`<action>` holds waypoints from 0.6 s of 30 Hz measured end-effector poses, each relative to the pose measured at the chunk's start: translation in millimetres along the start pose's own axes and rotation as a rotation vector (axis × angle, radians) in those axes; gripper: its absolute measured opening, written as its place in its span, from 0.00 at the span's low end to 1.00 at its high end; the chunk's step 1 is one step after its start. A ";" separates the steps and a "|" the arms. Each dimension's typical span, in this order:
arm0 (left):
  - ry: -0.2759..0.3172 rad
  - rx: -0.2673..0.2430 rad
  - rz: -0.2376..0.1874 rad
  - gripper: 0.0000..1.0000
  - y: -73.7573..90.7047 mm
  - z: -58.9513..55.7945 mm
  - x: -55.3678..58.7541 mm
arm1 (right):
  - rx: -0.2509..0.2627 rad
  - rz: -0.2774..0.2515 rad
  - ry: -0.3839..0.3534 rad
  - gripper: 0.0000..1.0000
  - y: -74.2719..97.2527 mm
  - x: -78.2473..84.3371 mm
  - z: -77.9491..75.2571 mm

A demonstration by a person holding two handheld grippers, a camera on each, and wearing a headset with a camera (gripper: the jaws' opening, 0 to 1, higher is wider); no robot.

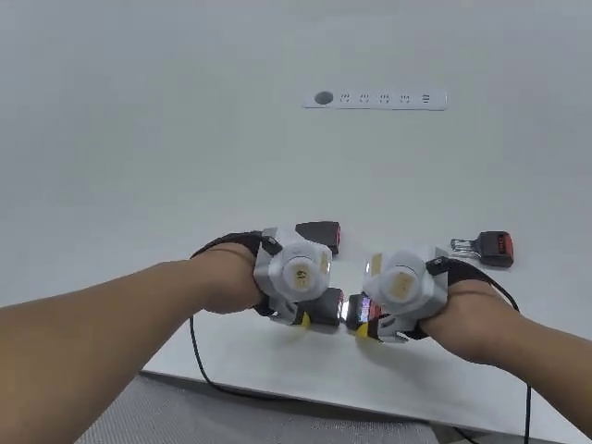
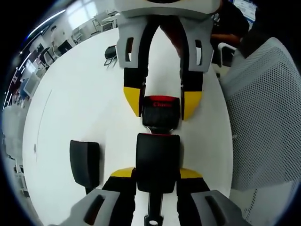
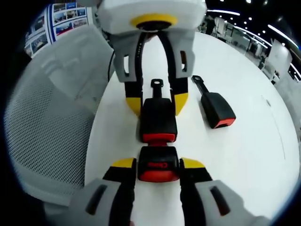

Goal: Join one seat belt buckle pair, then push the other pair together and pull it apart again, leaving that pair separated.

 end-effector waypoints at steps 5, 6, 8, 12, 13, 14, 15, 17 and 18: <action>0.039 -0.013 -0.065 0.32 18.8 0.1 -11.0 | 0.008 -0.043 0.006 0.36 15.5 -12.8 3.9; 0.045 -0.014 -0.080 0.32 22.5 0.7 -12.9 | 0.009 -0.049 0.009 0.36 19.3 -14.9 4.7; 0.053 -0.043 -0.105 0.32 31.4 7.3 -15.8 | 0.008 -0.061 0.017 0.35 25.2 -18.4 6.9; 0.068 -0.085 -0.118 0.32 42.0 21.4 -16.1 | 0.013 -0.067 0.034 0.35 29.4 -19.1 5.3; 0.069 -0.094 -0.116 0.33 42.4 24.3 -15.5 | 0.019 -0.067 0.041 0.35 30.5 -18.4 3.1; 0.069 -0.100 -0.110 0.33 41.9 27.3 -14.3 | 0.020 -0.068 0.043 0.34 30.9 -18.2 2.2; 0.068 -0.102 -0.108 0.33 41.8 29.2 -13.5 | 0.025 -0.070 0.057 0.34 32.7 -17.2 -1.2; 0.073 -0.109 -0.109 0.33 41.6 34.7 -12.4 | 0.040 -0.076 0.065 0.34 38.2 -15.5 -10.7; 0.084 -0.106 -0.113 0.33 41.3 38.1 -11.7 | 0.045 -0.080 0.059 0.34 40.9 -14.4 -15.8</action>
Point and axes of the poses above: the centre of the closed fingertips' face, and the gripper's own axes: y roughly backward along the fingers, z roughly to its left, x roughly out of its underside, the point moved 6 cm from there along y, roughly backward along the fingers, and after that the axes turned 2 degrees about -x, right-handed, at the moved point
